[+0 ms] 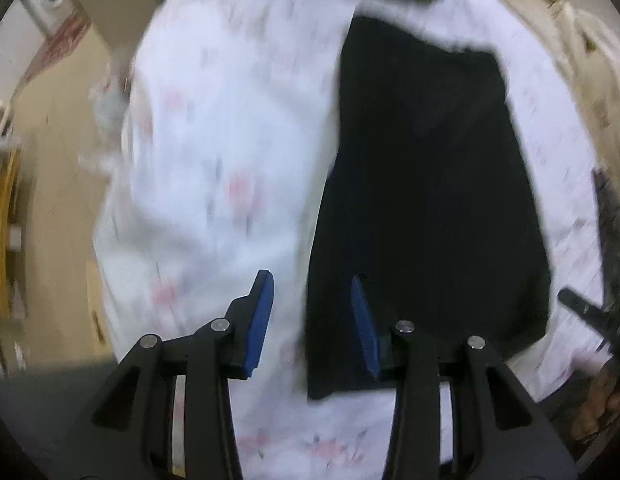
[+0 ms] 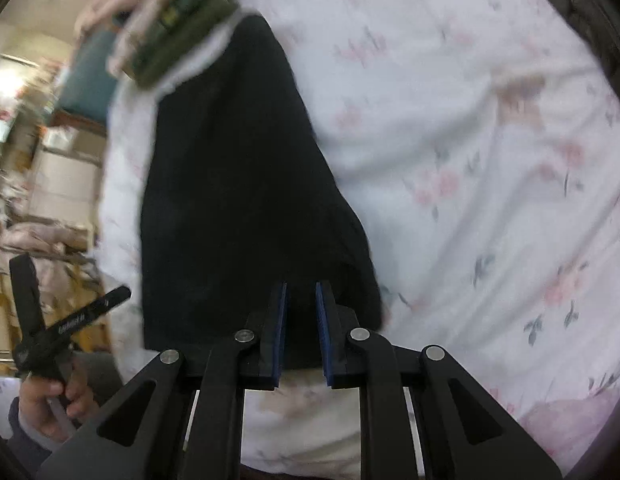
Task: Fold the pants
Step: 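Grasp the leg hem of the folded shorts with the left gripper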
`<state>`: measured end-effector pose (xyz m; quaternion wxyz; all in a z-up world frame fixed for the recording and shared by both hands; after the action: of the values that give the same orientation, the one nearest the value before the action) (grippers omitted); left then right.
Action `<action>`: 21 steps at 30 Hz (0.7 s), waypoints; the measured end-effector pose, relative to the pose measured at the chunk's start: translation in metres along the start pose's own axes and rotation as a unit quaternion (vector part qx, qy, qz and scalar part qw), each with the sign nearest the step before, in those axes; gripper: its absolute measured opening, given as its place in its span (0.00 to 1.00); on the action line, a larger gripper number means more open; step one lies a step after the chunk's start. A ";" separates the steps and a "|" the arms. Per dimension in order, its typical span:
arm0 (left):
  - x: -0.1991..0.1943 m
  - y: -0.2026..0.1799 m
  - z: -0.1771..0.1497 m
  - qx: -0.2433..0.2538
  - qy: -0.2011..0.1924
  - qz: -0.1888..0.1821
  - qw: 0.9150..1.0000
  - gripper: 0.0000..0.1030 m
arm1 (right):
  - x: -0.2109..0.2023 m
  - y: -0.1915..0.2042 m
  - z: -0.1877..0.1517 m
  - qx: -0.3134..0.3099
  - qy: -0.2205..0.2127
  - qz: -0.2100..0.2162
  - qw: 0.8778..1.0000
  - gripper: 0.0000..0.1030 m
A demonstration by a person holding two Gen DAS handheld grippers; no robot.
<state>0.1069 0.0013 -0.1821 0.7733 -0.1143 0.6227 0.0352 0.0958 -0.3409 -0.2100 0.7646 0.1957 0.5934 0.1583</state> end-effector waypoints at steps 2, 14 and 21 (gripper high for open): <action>-0.009 -0.008 0.037 0.005 -0.032 -0.003 0.999 0.49 | -0.005 0.001 0.009 0.009 -0.016 0.018 1.000 0.21; 0.075 -0.067 0.190 0.075 -0.057 -0.052 0.994 0.62 | -0.004 0.000 0.030 -0.002 -0.031 -0.016 0.999 0.49; 0.102 -0.087 0.196 0.137 -0.052 -0.058 0.988 0.05 | 0.000 -0.005 0.037 -0.002 -0.026 -0.018 0.999 0.49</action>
<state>0.3340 -0.0490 -0.2311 0.8134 -0.0413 0.5733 -0.0892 0.1315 -0.3497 -0.2044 0.7831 0.1872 0.5762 0.1402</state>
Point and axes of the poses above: each gripper's, at about its wrist camera, not at the fingertips, and x roughly the way its jaws point, y to its left, z to its top, the point moved 7 cm from there along x, roughly the way its jaws point, and after that the axes turned 8 degrees about -x, right-handed, at the moved point
